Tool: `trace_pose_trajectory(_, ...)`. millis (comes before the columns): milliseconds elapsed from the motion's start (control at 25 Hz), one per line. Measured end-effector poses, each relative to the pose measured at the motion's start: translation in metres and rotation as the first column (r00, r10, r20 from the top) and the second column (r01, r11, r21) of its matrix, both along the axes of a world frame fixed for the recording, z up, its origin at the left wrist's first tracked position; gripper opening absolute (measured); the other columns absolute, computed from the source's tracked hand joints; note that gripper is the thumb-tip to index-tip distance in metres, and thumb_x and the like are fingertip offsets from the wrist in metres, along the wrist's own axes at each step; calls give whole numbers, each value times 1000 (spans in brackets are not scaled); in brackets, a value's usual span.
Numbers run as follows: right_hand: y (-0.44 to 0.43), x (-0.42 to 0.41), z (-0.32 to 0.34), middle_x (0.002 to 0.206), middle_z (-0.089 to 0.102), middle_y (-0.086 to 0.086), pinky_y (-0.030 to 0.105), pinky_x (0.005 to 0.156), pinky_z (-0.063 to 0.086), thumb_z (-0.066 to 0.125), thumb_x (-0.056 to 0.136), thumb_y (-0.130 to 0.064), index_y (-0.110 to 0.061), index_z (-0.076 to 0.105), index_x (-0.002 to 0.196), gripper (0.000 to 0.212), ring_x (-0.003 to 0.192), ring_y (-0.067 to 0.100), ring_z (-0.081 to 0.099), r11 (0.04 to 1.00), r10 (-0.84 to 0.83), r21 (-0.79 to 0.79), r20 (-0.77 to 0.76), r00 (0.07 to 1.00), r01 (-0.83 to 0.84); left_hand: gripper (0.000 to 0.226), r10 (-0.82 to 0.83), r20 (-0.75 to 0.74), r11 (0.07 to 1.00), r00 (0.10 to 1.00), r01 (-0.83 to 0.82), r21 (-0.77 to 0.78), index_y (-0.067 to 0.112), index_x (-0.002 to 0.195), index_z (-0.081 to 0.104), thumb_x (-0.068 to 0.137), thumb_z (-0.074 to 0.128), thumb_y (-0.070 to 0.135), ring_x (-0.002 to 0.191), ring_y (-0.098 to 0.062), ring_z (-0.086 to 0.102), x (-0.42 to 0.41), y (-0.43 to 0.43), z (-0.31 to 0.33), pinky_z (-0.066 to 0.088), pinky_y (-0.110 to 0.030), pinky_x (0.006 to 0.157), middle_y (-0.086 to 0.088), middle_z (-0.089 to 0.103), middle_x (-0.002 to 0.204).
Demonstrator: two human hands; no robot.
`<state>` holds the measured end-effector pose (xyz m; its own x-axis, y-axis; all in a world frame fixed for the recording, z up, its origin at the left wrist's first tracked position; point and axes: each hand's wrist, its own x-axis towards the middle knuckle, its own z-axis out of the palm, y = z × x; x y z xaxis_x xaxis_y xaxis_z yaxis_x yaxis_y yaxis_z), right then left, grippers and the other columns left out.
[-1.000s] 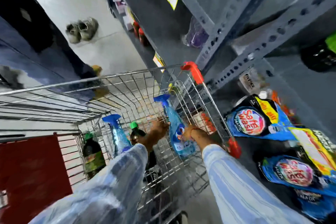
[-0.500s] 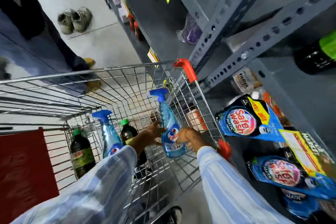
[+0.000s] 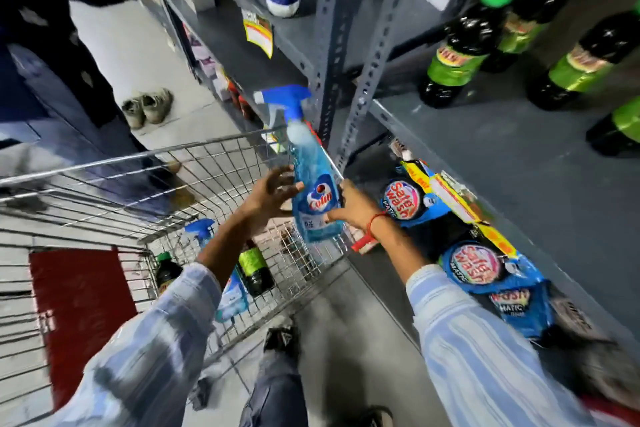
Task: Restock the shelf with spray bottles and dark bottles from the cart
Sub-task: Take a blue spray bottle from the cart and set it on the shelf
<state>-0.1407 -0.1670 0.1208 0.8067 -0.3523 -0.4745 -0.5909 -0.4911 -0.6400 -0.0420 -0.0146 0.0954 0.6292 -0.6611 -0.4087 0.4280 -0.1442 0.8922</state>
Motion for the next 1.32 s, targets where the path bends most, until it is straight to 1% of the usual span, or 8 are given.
trace_pose_trajectory(120, -20, -56, 48, 111, 65, 22, 33, 74, 45, 75, 69, -8, -8, 46, 101, 43, 96, 28, 62, 987, -139, -40, 256, 957, 154, 28, -25, 182, 996, 983, 40, -77, 31, 99, 53, 86, 58, 7, 79, 1, 66, -40, -23, 73, 58, -31, 61, 17, 68, 86)
trace_pose_trajectory(200, -36, -96, 77, 109, 66, 22, 40, 81, 50, 76, 68, -9, -1, 51, 103, 44, 97, 32, 63, 969, -200, -62, 378, 904, 240, 30, -41, 275, 991, 961, 74, -111, 32, 102, 53, 86, 60, 8, 84, -8, 60, -74, -44, 113, 51, -35, 71, 11, 62, 93)
trace_pose_trajectory(400, -88, -218, 117, 118, 59, 30, 45, 94, 43, 77, 71, -8, 10, 55, 113, 51, 108, 39, 56, 906, -362, -11, 503, 785, 424, 30, -210, 415, 945, 885, 293, -147, 19, 111, 53, 86, 57, 3, 82, -4, 62, -178, -112, 170, 52, -26, 61, 8, 65, 92)
trace_pose_trajectory(560, -127, -307, 122, 120, 60, 26, 25, 75, 42, 76, 73, -10, 6, 52, 117, 52, 103, 30, 59, 822, -497, 39, 535, 683, 567, 29, -320, 533, 887, 783, 445, -122, 14, 105, 52, 85, 54, -7, 63, 10, 59, -255, -172, 186, 49, -14, 55, 16, 67, 77)
trace_pose_trajectory(760, -168, -410, 121, 126, 58, 27, 54, 100, 44, 70, 79, -6, 5, 47, 121, 49, 111, 30, 58, 721, -651, 196, 520, 553, 664, 41, -434, 564, 826, 703, 560, -62, -4, 125, 45, 85, 57, -4, 62, 11, 59, -343, -249, 188, 45, -3, 49, -3, 55, 98)
trace_pose_trajectory(920, -190, -480, 118, 134, 51, 27, 48, 106, 42, 68, 81, -4, 6, 40, 130, 58, 120, 32, 52, 602, -753, 257, 497, 431, 756, 43, -526, 513, 749, 678, 655, -97, 2, 126, 45, 86, 59, 3, 84, -8, 55, -409, -297, 179, 48, -3, 54, -6, 53, 107)
trace_pose_trajectory(1200, -214, -581, 106, 137, 49, 22, 48, 110, 38, 64, 84, -7, 0, 38, 131, 54, 124, 28, 49, 440, -836, 329, 490, 247, 836, 43, -643, 495, 626, 585, 773, -101, 6, 125, 45, 85, 61, 5, 105, -20, 53, -511, -362, 164, 49, -46, 95, -16, 55, 117)
trace_pose_trajectory(1320, -224, -610, 99, 133, 50, 27, 52, 107, 40, 63, 84, -2, 3, 40, 125, 47, 120, 33, 52, 374, -853, 349, 492, 171, 860, 46, -676, 469, 596, 569, 796, -108, 2, 128, 42, 85, 59, 0, 104, -21, 53, -543, -377, 161, 46, -48, 98, -15, 55, 116)
